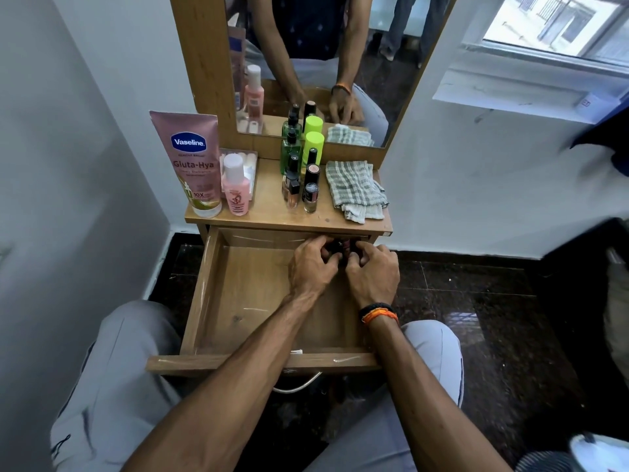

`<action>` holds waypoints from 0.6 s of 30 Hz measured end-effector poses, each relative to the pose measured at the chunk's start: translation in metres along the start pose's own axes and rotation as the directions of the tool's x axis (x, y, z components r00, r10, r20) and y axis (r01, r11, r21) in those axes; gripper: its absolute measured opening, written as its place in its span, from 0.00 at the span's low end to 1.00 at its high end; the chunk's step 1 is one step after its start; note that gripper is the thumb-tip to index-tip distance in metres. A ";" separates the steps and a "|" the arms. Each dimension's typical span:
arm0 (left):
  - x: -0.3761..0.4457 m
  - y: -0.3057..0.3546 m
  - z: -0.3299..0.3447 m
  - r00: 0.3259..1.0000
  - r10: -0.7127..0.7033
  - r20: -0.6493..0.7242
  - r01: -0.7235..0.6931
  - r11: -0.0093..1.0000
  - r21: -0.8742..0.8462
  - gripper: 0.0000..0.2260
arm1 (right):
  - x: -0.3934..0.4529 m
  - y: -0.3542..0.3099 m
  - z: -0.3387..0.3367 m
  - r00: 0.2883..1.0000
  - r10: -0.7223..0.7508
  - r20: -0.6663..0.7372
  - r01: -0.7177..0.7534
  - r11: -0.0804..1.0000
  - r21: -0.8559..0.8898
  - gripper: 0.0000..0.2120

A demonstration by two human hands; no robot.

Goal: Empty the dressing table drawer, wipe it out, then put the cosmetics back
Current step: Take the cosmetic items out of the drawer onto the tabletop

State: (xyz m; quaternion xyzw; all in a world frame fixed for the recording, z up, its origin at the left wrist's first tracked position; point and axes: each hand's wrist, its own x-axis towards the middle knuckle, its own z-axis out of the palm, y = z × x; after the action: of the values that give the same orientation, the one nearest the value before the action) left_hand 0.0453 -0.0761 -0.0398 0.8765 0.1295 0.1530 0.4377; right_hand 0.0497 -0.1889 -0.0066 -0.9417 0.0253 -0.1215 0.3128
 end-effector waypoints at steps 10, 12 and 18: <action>0.009 0.008 0.009 0.996 -0.086 -0.034 0.086 0.996 0.011 0.13 | -0.008 0.009 0.001 0.999 0.033 -0.006 -0.033 0.999 0.001 0.12; 0.010 0.008 0.009 0.993 -0.112 -0.028 0.113 0.994 0.012 0.11 | -0.009 0.008 0.001 0.999 0.034 0.002 -0.034 0.999 -0.004 0.13; 0.006 0.005 -0.003 0.992 -0.115 -0.052 0.116 0.993 0.011 0.07 | -0.005 -0.001 0.002 0.999 0.034 0.005 -0.034 0.995 -0.097 0.14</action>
State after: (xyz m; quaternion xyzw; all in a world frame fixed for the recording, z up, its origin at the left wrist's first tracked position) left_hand 0.0501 -0.0742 -0.0330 0.8663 0.1923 0.1488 0.4364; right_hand 0.0453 -0.1860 -0.0090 -0.9555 0.0462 -0.1118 0.2690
